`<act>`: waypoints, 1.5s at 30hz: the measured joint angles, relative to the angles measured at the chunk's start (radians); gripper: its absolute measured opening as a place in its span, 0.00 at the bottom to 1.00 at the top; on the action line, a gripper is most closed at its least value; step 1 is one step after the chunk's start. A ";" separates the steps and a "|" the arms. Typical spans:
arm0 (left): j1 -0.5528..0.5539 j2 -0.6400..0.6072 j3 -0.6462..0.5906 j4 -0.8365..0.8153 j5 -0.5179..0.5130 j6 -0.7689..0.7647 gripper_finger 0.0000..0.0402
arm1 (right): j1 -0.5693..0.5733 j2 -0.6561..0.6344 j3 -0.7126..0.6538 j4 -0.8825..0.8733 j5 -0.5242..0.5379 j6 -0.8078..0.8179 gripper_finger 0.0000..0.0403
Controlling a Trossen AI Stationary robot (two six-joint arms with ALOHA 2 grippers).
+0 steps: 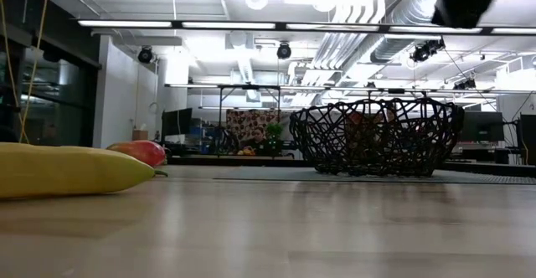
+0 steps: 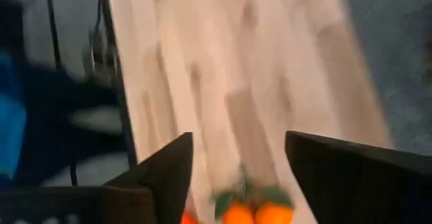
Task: Build produce basket
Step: Put the tangerine into the black basket
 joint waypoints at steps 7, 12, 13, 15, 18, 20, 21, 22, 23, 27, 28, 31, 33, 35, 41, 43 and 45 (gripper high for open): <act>0.000 0.000 0.000 -0.002 -0.003 0.000 0.00 | 0.187 0.130 -0.057 0.031 0.098 -0.002 0.61; 0.000 0.000 0.000 -0.002 -0.022 0.000 0.00 | 0.262 0.240 -0.062 0.045 0.171 -0.009 0.61; 0.000 0.000 0.000 -0.002 -0.026 0.000 0.00 | 0.273 0.266 -0.062 0.051 0.171 -0.008 0.61; 0.000 0.000 0.000 -0.002 -0.033 0.000 0.00 | 0.297 0.314 -0.062 0.054 0.176 -0.009 0.61; 0.000 0.000 0.000 -0.002 -0.036 0.000 0.00 | 0.329 0.389 -0.062 0.071 0.176 -0.004 0.61; 0.000 0.000 0.000 -0.002 -0.036 0.000 0.00 | 0.349 0.435 -0.063 0.091 0.176 -0.003 0.61; 0.000 0.000 0.000 -0.002 -0.036 0.000 0.00 | 0.358 0.456 -0.063 0.108 0.176 -0.003 0.61; 0.000 0.000 0.000 -0.002 -0.036 0.000 0.00 | 0.366 0.477 -0.063 0.118 0.176 -0.003 0.61; 0.000 0.000 0.000 -0.002 -0.036 0.000 0.00 | 0.372 0.497 -0.063 0.122 0.177 -0.003 0.61; 0.000 0.000 0.000 -0.002 -0.036 0.000 0.00 | 0.384 0.559 -0.063 0.124 0.178 0.000 0.61; 0.000 0.000 0.000 -0.002 -0.036 0.000 0.00 | 0.384 0.571 -0.063 0.123 0.179 0.010 0.61; 0.000 0.000 0.000 -0.002 -0.036 0.000 0.00 | 0.384 0.593 -0.059 0.121 0.176 0.045 0.61; 0.000 0.000 0.000 -0.002 -0.039 0.000 0.00 | 0.383 0.601 -0.057 0.121 0.177 0.059 0.61; 0.000 0.000 0.000 -0.002 -0.048 0.000 0.00 | 0.384 0.602 -0.057 0.121 0.180 0.069 0.57; 0.000 0.000 0.000 -0.002 -0.055 0.000 0.00 | 0.385 0.604 -0.058 0.114 0.186 0.070 0.32; 0.000 0.000 0.000 -0.002 -0.055 0.000 0.00 | 0.383 0.604 -0.059 0.113 0.192 0.069 0.21; 0.000 0.000 0.000 -0.002 -0.055 0.000 0.00 | 0.383 0.604 -0.059 0.113 0.199 0.068 0.10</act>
